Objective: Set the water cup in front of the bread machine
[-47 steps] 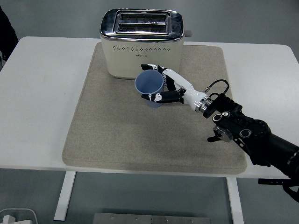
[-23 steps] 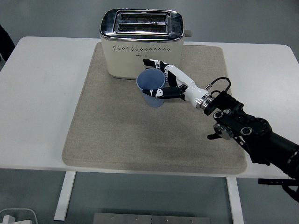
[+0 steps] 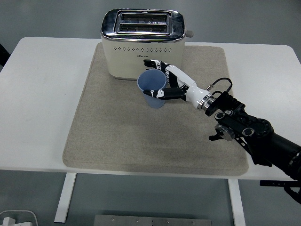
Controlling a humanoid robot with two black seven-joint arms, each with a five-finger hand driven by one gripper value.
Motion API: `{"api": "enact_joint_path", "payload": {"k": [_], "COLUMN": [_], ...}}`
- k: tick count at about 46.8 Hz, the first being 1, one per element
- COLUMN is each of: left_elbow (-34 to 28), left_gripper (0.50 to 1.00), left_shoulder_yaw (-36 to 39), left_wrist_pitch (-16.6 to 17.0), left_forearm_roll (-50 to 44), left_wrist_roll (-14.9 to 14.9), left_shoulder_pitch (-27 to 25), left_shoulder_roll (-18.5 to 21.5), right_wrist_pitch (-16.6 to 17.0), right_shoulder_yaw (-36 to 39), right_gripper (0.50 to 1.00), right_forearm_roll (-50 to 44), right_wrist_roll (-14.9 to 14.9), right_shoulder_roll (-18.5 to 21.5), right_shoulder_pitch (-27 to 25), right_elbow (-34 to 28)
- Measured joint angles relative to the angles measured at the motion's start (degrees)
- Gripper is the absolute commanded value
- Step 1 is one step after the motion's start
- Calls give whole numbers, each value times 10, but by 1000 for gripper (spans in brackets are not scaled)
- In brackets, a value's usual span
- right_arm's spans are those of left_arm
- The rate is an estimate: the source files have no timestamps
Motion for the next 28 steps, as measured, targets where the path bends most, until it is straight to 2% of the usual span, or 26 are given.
{"api": "enact_joint_path", "payload": {"k": [28], "left_elbow": [0], "left_gripper": [1000], "left_shoulder_yaw": [0], "left_wrist_pitch": [0], "left_forearm_roll": [0], "left_wrist_roll": [0], "left_shoulder_pitch": [0], "left_shoulder_roll": [0], "right_wrist_pitch": [15], "right_shoulder_yaw": [7], "right_gripper": [917], "right_forearm_roll": [1], "right_wrist_roll": [0], "right_shoulder_roll": [-31], "right_shoulder_pitch": [2], "right_elbow": [0]}}
